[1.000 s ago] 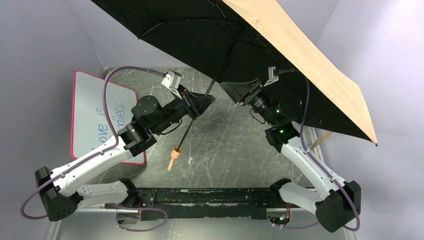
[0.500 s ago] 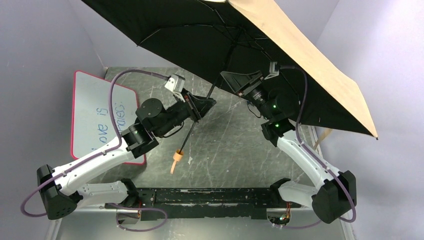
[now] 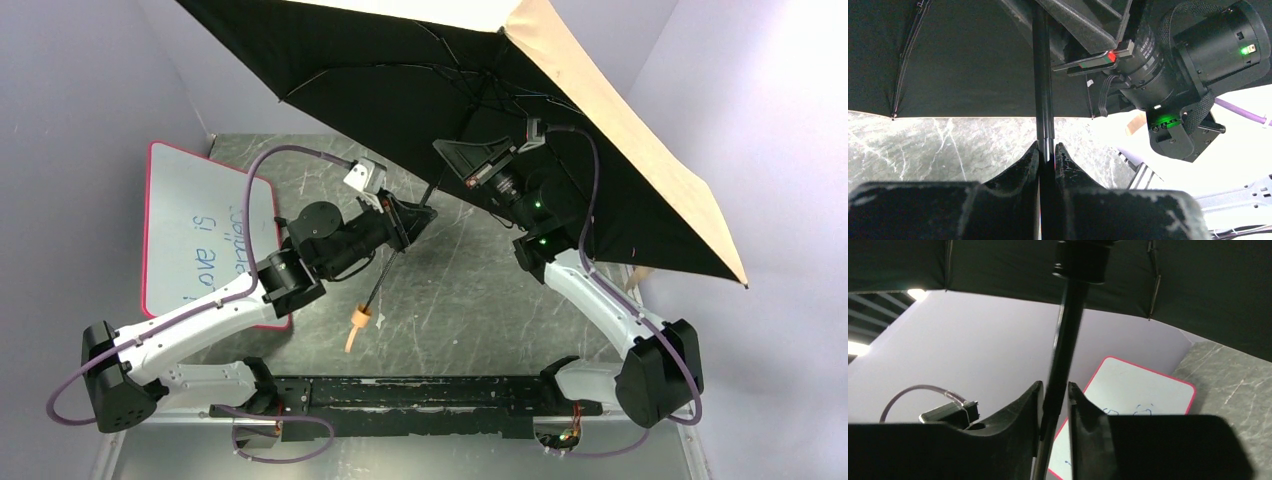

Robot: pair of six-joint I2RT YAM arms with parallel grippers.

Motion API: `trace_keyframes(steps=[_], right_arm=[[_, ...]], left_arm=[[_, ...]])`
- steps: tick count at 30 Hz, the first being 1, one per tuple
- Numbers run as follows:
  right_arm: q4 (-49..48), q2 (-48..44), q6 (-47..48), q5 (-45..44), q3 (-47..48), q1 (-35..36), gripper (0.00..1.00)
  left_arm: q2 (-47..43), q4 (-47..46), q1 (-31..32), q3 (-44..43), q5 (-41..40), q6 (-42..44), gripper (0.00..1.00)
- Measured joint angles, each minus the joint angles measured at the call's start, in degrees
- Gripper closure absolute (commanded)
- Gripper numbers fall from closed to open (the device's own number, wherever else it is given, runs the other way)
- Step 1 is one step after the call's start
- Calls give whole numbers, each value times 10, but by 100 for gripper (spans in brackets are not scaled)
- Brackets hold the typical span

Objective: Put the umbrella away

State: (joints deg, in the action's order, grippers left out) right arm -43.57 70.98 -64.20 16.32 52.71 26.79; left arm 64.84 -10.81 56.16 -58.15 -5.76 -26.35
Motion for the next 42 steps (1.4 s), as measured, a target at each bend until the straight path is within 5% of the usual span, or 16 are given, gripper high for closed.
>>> trace_keyframes(steps=[5, 12, 15, 23, 26, 33, 40, 42], right_arm=[[-22, 5, -20, 26, 0, 0, 99], [-48, 11, -31, 89, 0, 0, 100], [-51, 11, -42, 116, 0, 1, 100], [-52, -5, -64, 151, 0, 5, 100], [-51, -17, -66, 156, 0, 6, 100], [-55, -27, -72, 161, 0, 7, 100], [-56, -28, -72, 159, 0, 7, 100], [-57, -31, -55, 155, 0, 7, 100]], left_arm=[[0, 5, 0, 3, -1, 5, 83], [-7, 10, 8, 6, 25, 7, 54], [-15, 1, 10, 7, 32, 3, 49], [-12, -27, 10, 7, 50, -2, 55], [-4, -36, 10, 7, 57, -8, 65], [8, -60, 12, 4, 75, -18, 66], [22, -69, 12, -7, 83, -33, 95], [23, -69, 12, -7, 82, -46, 95]])
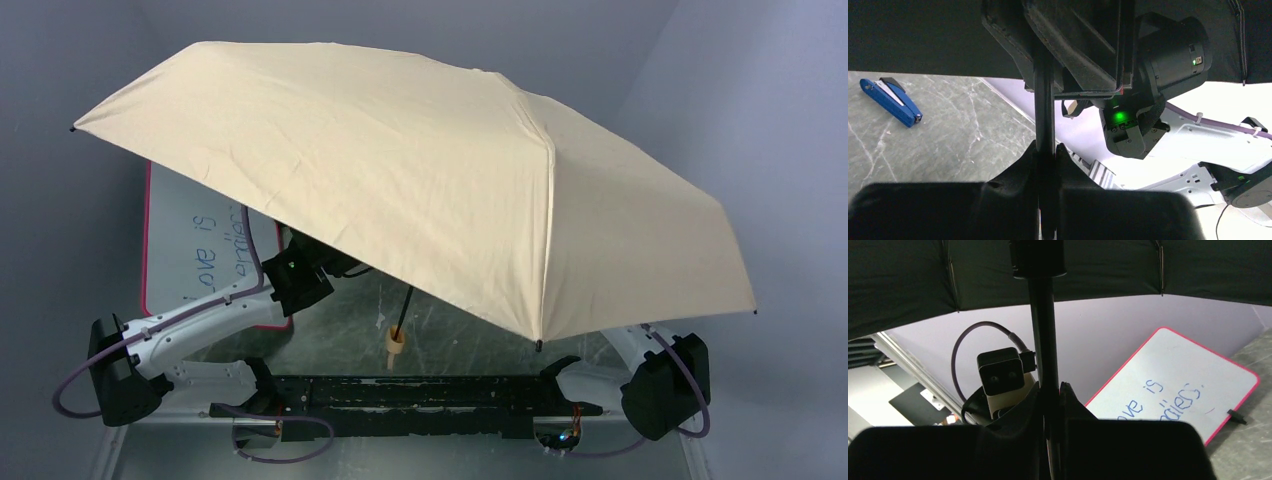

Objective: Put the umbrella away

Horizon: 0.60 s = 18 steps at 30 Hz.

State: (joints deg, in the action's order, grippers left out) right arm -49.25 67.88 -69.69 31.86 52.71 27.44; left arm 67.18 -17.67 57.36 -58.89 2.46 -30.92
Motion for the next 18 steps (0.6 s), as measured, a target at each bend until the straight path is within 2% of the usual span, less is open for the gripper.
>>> trace_keyframes(steps=[1, 10, 15, 18], right_arm=[[2, -3, 9, -2, 0, 0, 100], [65, -37, 54, -20, 0, 3, 75], [102, -44, 74, -33, 0, 3, 53], [119, -52, 87, -47, -6, 4, 46]], left_arm=[[0, 0, 0, -1, -1, -2, 95], [1, 9, 2, -4, 2, -2, 95], [3, 12, 2, -4, 1, -2, 95], [1, 12, 2, -4, -5, -6, 95]])
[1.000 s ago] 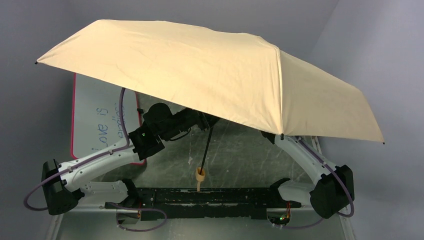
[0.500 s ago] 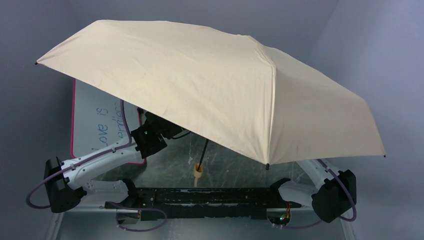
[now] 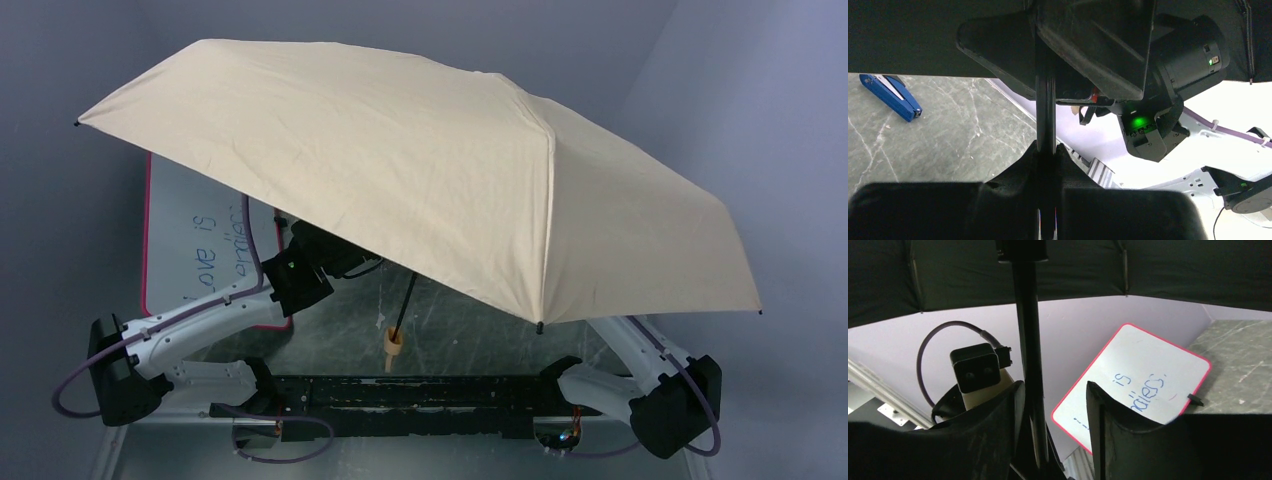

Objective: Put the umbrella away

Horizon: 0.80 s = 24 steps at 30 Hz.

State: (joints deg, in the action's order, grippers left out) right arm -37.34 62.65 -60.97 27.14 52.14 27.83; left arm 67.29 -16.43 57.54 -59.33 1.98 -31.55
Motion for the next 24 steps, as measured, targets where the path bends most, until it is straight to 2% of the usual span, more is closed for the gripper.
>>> trace_keyframes(steps=[5, 18, 24], right_arm=[[4, -28, 15, -39, -22, 0, 43], [-154, -42, -10, -105, -81, 0, 37], [-179, -42, -31, -138, -86, 0, 35]], left_arm=[[-9, 0, 0, 0, -5, -9, 95], [-13, -24, 0, 18, 4, -50, 95], [-13, -39, 0, 21, 23, -59, 95]])
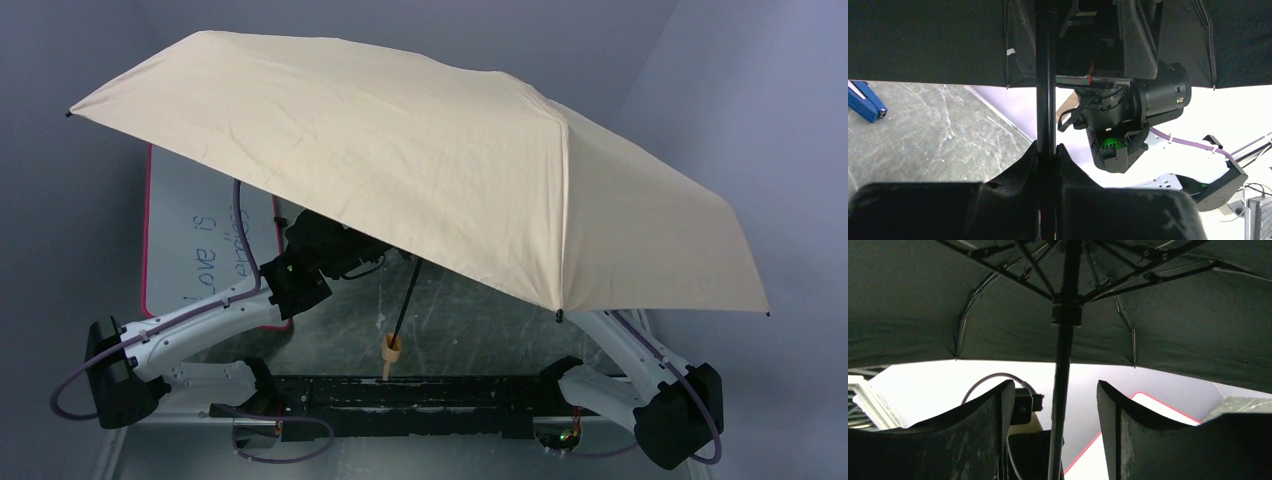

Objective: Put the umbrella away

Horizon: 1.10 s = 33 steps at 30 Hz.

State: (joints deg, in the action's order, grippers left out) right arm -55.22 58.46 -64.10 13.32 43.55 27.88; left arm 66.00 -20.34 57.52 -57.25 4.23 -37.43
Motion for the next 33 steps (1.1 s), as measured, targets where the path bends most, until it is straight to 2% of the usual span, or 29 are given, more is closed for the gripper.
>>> trace_keyframes(steps=[12, 28, 33], right_arm=[[1, 29, -4, -74, 38, 0, 32], [-45, 90, -38, -82, 79, 0, 34], [-54, 99, -47, -82, 85, 0, 37]], left_arm=[[10, -28, 0, 6, 25, -11, 95], [12, -45, -1, 18, 27, -19, 95], [12, -50, -1, 19, 27, -19, 95]])
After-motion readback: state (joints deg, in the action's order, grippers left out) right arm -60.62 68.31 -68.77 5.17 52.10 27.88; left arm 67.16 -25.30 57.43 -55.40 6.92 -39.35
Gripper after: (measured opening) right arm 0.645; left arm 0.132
